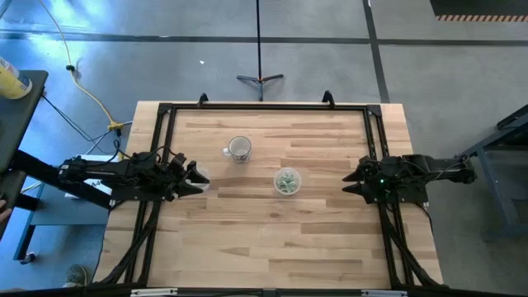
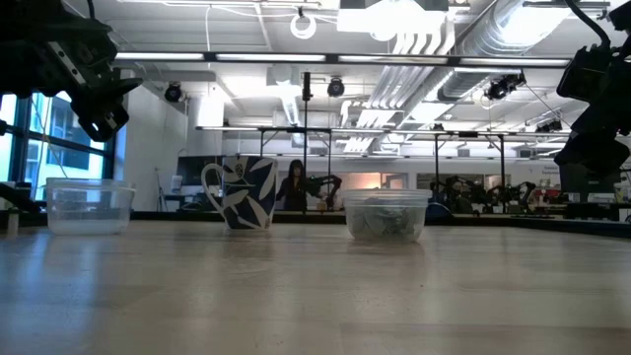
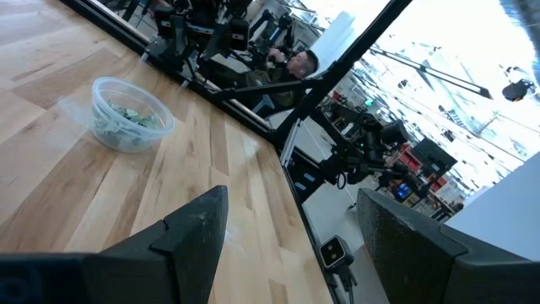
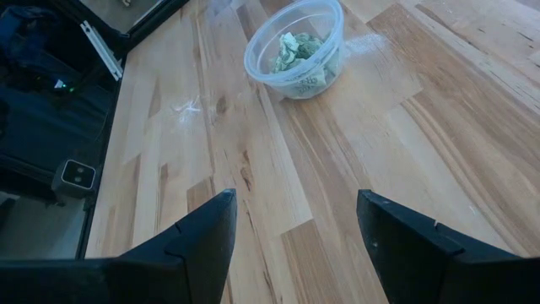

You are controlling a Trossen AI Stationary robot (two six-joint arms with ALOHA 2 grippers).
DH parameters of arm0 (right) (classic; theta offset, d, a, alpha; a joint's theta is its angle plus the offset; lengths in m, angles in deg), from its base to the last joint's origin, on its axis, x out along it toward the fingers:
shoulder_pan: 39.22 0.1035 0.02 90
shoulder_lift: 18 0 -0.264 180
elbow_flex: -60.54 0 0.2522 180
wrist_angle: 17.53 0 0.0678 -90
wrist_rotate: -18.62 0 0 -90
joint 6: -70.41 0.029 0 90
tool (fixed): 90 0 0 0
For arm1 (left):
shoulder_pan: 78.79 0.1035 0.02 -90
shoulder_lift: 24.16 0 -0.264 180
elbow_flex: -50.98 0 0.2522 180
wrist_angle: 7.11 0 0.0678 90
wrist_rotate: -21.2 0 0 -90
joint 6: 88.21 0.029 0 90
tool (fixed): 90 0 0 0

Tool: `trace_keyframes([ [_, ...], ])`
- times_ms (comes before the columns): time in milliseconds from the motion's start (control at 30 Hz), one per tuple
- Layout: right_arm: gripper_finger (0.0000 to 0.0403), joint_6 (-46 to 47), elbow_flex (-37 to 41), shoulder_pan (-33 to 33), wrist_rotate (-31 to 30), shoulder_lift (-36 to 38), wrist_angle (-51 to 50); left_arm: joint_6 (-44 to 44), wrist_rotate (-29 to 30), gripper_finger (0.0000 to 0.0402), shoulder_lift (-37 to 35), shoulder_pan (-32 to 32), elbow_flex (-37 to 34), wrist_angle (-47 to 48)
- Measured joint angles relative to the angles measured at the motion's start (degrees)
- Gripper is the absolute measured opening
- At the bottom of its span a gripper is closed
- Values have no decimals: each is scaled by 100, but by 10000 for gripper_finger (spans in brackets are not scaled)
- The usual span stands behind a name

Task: Pick and place Stevia / Truvia into bins
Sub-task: Return to Home Position

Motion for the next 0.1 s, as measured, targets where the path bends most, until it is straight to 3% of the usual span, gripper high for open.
trace_keyframes([
  [100, 236, -2, 0, 0, 1, 0, 2, 0, 0, 299, 0, 0, 0, 2],
])
